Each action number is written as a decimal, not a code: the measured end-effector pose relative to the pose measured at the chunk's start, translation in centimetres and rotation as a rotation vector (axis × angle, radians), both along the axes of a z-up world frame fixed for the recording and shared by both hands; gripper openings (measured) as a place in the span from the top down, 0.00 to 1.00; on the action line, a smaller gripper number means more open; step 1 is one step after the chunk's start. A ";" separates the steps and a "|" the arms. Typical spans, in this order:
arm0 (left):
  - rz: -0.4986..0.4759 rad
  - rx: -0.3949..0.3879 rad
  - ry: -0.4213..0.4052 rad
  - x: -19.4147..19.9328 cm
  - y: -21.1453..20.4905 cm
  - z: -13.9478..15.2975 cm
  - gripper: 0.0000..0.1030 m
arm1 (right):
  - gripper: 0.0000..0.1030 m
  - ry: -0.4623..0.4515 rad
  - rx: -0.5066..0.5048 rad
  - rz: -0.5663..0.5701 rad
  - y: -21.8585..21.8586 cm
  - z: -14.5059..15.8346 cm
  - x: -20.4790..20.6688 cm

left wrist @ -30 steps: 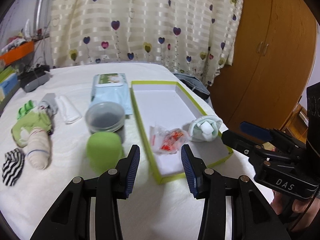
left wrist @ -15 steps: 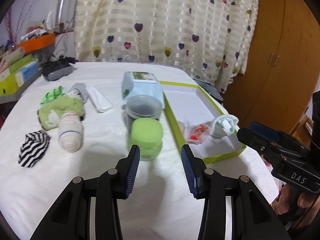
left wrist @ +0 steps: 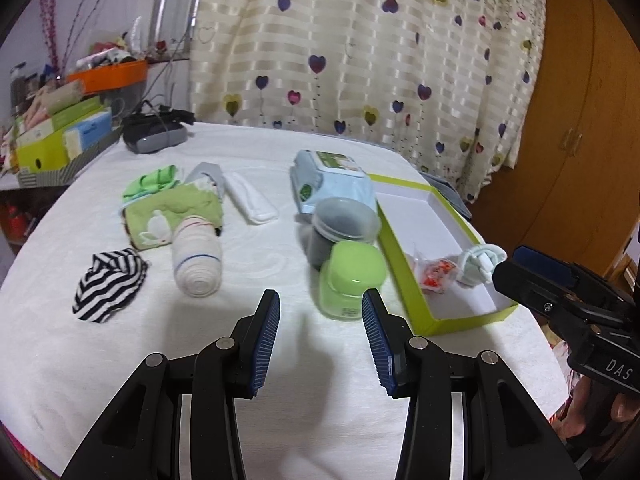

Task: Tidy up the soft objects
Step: 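Move both open grippers back toward the remaining socks on the table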

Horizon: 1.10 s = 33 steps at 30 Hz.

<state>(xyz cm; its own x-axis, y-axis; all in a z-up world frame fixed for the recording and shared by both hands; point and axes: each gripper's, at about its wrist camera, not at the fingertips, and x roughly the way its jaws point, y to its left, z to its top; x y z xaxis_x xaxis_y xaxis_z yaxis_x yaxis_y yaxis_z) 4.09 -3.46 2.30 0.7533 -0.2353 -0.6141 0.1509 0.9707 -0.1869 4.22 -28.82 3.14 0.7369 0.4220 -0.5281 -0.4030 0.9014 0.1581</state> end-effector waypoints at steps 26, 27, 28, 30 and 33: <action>0.134 -0.019 -0.001 0.4 6.1 -0.5 0.58 | 0.40 0.017 -0.040 0.113 5.3 0.2 1.4; 0.142 -0.022 0.001 0.4 6.4 -0.6 0.58 | 0.40 0.018 -0.040 0.118 5.4 0.1 1.5; 0.148 -0.024 0.003 0.5 6.7 -0.6 0.58 | 0.40 0.019 -0.041 0.121 5.5 0.0 1.6; 0.160 -0.025 0.005 0.6 7.3 -0.7 0.58 | 0.40 0.022 -0.042 0.128 5.8 -0.1 1.9; 0.184 -0.030 0.003 0.5 8.4 -0.8 0.58 | 0.40 0.018 -0.043 0.138 6.3 0.0 2.0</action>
<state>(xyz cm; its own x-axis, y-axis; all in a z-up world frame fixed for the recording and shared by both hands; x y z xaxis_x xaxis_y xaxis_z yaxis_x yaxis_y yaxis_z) 4.62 4.94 1.52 0.7836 -0.1121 -0.6111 -0.0292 0.9759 -0.2165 6.21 -22.52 3.16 0.6636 0.4956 -0.5603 -0.5214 0.8436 0.1285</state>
